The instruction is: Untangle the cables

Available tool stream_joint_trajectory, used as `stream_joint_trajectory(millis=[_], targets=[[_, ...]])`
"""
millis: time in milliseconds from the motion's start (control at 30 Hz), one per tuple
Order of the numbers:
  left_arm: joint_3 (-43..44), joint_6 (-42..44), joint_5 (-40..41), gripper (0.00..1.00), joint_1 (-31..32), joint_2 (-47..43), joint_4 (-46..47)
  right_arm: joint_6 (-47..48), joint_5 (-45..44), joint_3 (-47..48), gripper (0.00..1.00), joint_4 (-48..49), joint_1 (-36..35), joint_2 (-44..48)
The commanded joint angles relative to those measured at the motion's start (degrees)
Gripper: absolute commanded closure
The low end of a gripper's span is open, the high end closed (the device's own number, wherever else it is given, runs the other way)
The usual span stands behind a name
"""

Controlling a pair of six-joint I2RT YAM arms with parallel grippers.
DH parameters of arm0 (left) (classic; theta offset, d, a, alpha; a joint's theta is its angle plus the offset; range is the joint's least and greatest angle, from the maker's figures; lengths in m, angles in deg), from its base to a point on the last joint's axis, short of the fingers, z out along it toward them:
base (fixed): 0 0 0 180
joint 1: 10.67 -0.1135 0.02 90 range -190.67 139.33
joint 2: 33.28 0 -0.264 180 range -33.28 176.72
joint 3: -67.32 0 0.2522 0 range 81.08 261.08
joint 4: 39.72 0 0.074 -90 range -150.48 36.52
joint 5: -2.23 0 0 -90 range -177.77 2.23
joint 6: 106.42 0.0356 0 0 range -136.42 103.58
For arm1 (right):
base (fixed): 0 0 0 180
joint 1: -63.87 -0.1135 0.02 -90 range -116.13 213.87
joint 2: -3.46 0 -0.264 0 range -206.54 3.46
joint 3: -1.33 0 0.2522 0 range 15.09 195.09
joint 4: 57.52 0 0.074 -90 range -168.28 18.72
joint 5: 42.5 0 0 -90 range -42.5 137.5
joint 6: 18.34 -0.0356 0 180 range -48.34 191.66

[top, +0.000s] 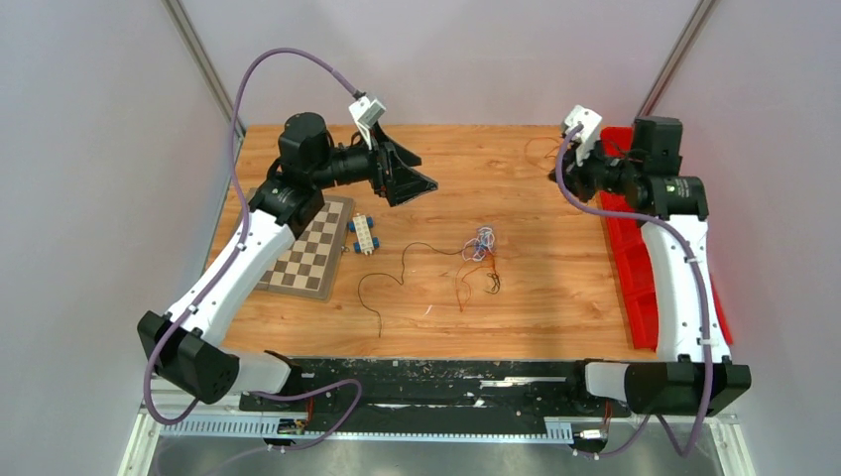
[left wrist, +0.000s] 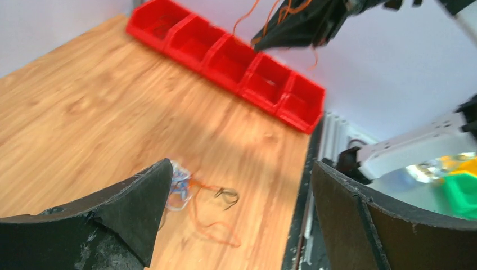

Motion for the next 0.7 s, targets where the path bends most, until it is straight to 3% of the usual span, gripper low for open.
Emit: stream_joint_trajectory(millis=[0,267,467,667], targets=[[1.7,13.7,6.0,0.0,-0.3,-3.2,-14.7,20.6,-10.0,1.6,1.0,-2.2,11.4,-5.5],[-3.1,11.9,6.5,0.0,-0.4,-5.0,-14.7,42.2,-27.0,13.8,1.0,-2.2,24.0,-27.6],[-4.4,10.9,6.3,0.0,-0.4,-4.3,-14.6,49.8,-34.8,25.8,0.96,-1.6,25.4,-42.5],[-6.7,10.2,6.4,0.0,-1.2,-4.2,-13.8,56.3,-40.7,27.8,0.95,5.5,24.9,-49.6]])
